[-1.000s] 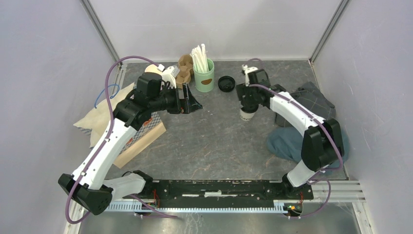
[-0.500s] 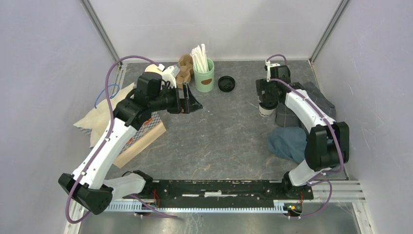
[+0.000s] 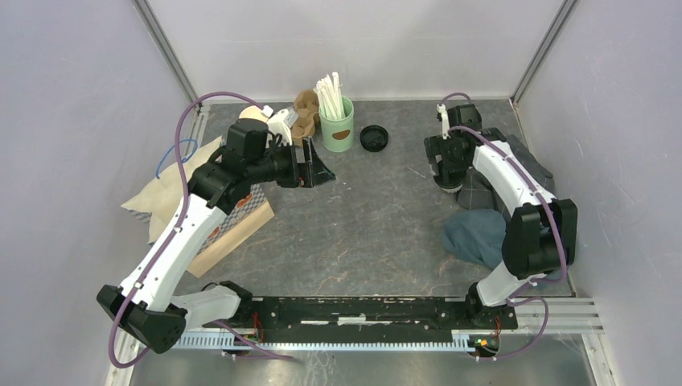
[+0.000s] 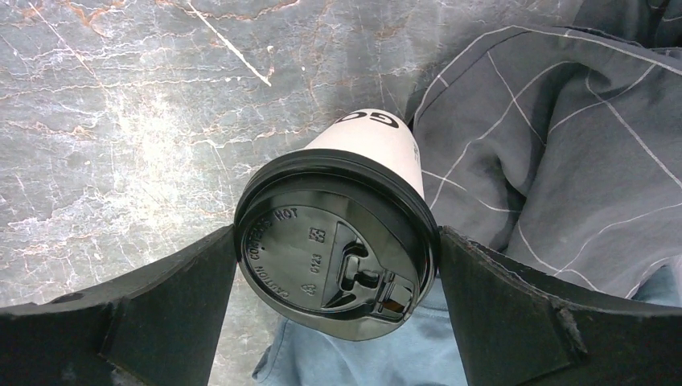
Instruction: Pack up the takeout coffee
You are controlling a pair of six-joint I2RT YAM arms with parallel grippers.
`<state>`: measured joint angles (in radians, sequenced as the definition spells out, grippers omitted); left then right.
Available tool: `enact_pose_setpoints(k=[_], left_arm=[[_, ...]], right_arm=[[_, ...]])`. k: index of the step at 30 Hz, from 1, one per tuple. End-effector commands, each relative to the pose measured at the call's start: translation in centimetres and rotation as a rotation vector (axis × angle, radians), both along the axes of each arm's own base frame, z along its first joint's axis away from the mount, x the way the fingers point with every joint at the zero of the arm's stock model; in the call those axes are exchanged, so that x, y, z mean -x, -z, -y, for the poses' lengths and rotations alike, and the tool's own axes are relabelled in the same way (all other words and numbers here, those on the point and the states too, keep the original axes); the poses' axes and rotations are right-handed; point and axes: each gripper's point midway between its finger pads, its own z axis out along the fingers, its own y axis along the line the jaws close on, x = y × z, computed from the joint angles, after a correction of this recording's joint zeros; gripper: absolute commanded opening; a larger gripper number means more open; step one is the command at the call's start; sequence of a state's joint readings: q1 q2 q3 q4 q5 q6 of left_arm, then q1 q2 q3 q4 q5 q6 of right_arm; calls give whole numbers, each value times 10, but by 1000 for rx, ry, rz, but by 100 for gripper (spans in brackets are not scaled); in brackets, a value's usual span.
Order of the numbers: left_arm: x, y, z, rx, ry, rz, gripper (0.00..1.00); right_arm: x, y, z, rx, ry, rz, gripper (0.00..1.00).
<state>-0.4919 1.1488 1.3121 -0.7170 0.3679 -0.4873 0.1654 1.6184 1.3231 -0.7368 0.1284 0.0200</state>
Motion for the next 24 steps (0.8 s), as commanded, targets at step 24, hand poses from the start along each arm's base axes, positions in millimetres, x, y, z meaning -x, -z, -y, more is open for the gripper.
enact_pose_setpoints(k=[24], left_arm=[[1, -15, 6, 42, 24, 14, 90]], right_arm=[[-13, 9, -1, -369, 22, 1, 98]])
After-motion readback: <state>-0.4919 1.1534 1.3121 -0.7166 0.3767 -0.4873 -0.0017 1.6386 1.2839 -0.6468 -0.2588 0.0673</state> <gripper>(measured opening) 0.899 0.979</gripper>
